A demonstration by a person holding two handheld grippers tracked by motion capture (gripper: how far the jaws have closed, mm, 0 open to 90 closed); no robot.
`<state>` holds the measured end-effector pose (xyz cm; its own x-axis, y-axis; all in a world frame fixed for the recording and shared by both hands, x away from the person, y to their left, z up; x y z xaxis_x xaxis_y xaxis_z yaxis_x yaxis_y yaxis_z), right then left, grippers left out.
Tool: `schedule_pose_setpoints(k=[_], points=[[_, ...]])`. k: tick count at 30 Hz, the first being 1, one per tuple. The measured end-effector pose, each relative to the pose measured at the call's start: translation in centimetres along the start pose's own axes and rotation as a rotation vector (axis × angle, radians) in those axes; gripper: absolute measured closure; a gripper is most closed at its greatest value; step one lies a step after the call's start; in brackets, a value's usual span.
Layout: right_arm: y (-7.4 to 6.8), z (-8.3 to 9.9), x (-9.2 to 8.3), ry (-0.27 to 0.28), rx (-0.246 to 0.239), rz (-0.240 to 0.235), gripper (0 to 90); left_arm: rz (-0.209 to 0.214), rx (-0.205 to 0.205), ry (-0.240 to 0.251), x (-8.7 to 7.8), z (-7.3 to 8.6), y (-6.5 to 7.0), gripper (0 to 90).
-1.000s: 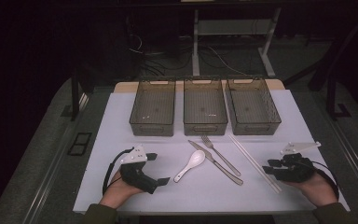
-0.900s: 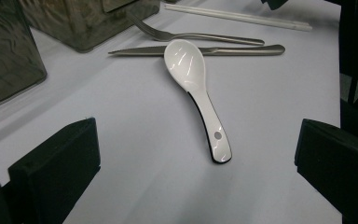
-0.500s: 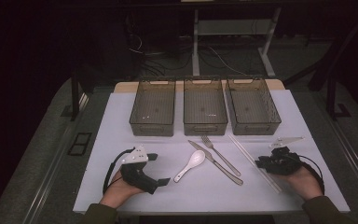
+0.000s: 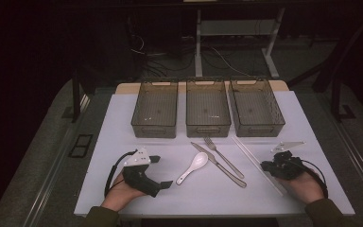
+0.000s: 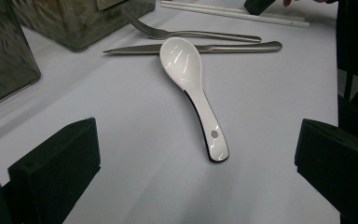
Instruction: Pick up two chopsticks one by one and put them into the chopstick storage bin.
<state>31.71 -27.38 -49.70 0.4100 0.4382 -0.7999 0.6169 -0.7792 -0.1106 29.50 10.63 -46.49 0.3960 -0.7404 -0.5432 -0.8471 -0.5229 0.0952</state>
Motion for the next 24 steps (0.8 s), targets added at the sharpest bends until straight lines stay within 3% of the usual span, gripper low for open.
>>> schedule_pose_setpoints(k=[5,14,18,24], points=[[-0.1,0.1,0.0,0.004,-0.008,0.012,82.9,-0.001,-0.007,0.001,0.0,0.0,0.1,0.0],[0.1,0.3,-0.1,0.028,0.046,-0.019,84.7,-0.001,-0.005,0.0,0.0,0.0,0.1,0.0],[0.7,0.5,-0.5,0.025,0.047,-0.013,84.7,0.0,-0.005,0.004,0.1,0.0,0.1,0.0],[1.3,0.5,-1.5,0.066,0.061,-0.019,84.6,-0.002,-0.004,0.003,0.0,0.0,0.1,0.0]])
Point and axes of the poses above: each handheld gripper's, and its own axes: x roughly forward along the jaws, z roughly out of its underside, y roughly to its right, the point moved 7 cm from there along x, roughly forward along the jaws, and after that the axes turned 5 degrees about -z, right-handed, at the moved point
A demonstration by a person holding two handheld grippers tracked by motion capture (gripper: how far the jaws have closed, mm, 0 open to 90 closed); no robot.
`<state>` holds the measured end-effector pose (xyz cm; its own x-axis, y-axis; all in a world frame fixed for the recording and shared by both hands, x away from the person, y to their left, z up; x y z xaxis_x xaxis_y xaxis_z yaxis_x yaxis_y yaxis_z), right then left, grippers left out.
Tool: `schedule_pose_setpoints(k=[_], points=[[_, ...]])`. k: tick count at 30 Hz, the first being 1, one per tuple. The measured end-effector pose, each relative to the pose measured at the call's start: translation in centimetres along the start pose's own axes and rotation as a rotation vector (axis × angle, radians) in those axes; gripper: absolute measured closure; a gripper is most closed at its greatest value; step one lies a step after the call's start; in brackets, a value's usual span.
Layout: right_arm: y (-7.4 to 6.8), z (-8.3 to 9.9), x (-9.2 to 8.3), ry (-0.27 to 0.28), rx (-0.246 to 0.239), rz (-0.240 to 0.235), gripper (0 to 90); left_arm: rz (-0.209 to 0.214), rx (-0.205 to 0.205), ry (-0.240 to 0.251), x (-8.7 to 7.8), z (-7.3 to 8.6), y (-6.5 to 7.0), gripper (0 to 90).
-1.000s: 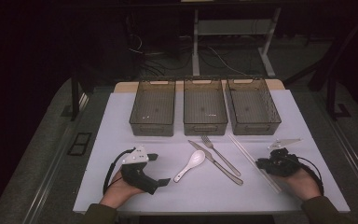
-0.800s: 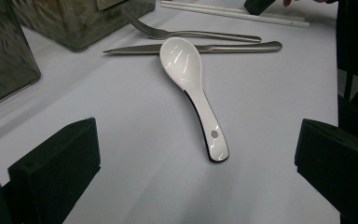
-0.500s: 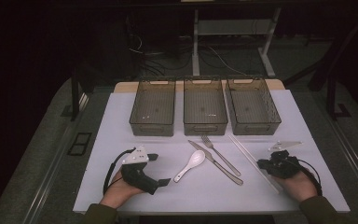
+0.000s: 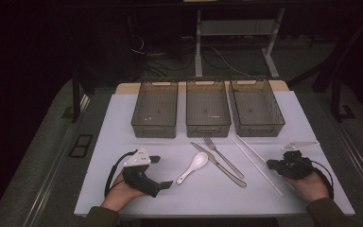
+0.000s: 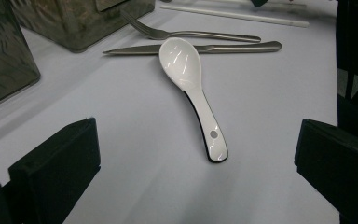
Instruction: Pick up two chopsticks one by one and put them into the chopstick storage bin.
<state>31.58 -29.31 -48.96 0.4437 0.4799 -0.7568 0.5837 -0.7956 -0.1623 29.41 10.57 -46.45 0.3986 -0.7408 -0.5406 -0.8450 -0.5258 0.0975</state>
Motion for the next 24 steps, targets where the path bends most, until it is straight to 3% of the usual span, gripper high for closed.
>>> schedule_pose_setpoints(k=[11,24], points=[[0.0,-0.1,-1.7,0.038,0.0,-0.042,84.6,-0.001,0.001,0.0,-0.1,0.0,0.0,0.0],[-0.7,-0.6,-2.9,0.064,-0.032,-0.096,84.5,-0.001,0.009,0.003,-0.2,0.0,0.0,0.0]])
Point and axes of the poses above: each handheld gripper's, and its own axes: x roughly forward along the jaws, z roughly out of its underside, y roughly to its right, the point moved 7 cm from there along x, roughly forward along the jaws, and after that the axes turned 5 degrees about -z, right-handed, at the moved point
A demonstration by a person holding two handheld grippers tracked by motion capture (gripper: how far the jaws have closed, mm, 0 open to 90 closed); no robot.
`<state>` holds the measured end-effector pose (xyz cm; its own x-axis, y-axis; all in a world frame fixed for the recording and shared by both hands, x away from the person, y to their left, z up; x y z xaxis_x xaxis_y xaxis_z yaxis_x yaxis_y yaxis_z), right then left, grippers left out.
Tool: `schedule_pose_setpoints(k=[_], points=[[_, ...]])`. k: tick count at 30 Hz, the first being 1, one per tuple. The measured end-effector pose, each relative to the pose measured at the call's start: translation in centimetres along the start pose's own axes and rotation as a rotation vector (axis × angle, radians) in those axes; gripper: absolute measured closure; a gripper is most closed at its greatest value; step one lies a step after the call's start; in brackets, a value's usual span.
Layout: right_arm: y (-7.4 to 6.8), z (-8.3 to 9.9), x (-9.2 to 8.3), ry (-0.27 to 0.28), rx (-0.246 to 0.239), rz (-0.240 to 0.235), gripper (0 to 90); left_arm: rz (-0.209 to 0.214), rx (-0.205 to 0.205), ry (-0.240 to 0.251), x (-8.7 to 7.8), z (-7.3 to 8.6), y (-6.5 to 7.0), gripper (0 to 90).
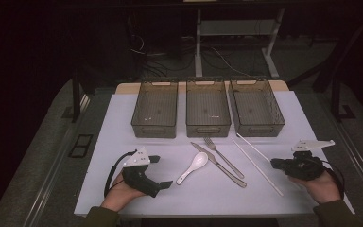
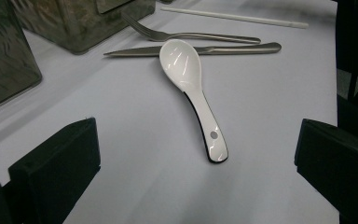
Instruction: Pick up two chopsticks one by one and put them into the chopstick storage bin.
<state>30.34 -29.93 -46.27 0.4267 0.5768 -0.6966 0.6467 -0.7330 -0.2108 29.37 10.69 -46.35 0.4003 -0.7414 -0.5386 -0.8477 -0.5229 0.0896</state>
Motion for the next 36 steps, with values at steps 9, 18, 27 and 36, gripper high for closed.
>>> schedule_pose_setpoints(k=[9,18,27,36], points=[[-0.7,-1.4,-0.2,0.029,-0.018,-0.037,84.6,-0.001,-0.006,0.002,0.0,0.0,-0.1,0.0],[-1.6,-2.7,0.2,0.039,-0.028,-0.071,84.6,-0.001,-0.017,0.01,0.0,0.0,0.0,0.0],[-2.5,-4.6,0.8,0.061,-0.053,-0.101,84.5,0.0,-0.017,0.011,0.0,0.0,-0.1,0.0],[-3.4,-6.9,1.9,0.075,-0.068,-0.126,84.5,-0.003,-0.019,0.018,0.0,-0.1,0.0,0.0]])
Point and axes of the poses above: each handheld gripper's, and its own axes: x roughly forward along the jaws, z roughly out of its underside, y roughly to its right, the point moved 7 cm from there along x, roughly forward along the jaws, and after that the axes turned 5 degrees about -z, right-handed, at the moved point
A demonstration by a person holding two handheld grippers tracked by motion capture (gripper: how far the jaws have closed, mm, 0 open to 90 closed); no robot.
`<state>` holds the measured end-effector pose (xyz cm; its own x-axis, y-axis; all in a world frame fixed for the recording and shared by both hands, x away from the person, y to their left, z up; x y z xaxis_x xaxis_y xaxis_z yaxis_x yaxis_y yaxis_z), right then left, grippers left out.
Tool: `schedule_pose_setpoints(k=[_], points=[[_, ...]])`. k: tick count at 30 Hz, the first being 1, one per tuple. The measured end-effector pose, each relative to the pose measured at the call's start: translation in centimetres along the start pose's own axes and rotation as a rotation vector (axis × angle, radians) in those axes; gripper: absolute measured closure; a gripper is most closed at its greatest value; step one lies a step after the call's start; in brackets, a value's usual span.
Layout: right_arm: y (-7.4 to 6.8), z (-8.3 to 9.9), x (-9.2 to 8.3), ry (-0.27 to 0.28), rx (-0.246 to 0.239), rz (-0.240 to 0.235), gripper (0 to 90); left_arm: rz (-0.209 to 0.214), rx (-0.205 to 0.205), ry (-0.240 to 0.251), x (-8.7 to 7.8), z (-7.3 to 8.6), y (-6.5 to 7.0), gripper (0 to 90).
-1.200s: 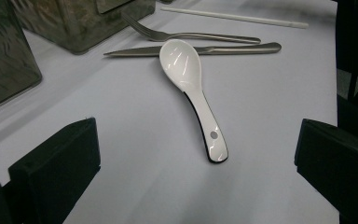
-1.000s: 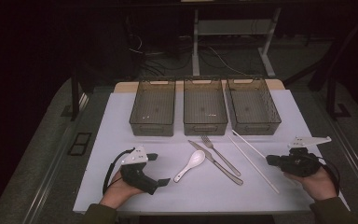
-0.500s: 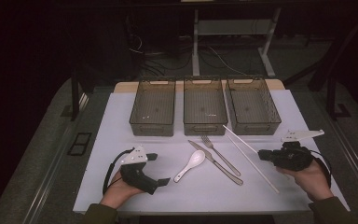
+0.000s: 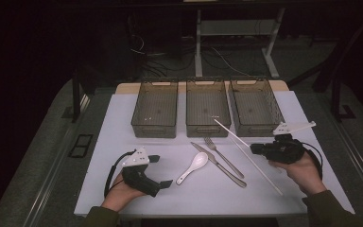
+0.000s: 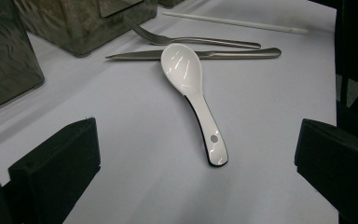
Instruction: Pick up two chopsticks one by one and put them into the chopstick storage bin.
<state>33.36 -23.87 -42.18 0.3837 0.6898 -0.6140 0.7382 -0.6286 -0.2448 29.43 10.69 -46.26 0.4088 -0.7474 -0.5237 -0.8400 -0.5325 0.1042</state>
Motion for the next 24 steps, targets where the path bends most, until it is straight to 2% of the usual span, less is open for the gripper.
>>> schedule_pose_setpoints(k=[11,24], points=[[-0.2,-2.7,2.2,0.002,-0.019,-0.005,84.5,-0.003,0.002,0.004,-0.1,-0.1,0.1,0.0],[-0.6,-6.3,6.1,-0.013,-0.029,-0.014,84.5,-0.006,0.0,0.012,-0.1,-0.2,0.1,0.0]])
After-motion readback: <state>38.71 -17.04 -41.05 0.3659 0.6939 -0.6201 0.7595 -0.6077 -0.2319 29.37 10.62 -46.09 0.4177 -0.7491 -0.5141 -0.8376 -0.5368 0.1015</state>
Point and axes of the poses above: each handheld gripper's, and its own axes: x roughly forward along the jaws, z roughly out of its underside, y roughly to its right, the point moved 7 cm from there along x, roughly forward along the jaws, and after that the axes turned 5 degrees about -z, right-handed, at the moved point
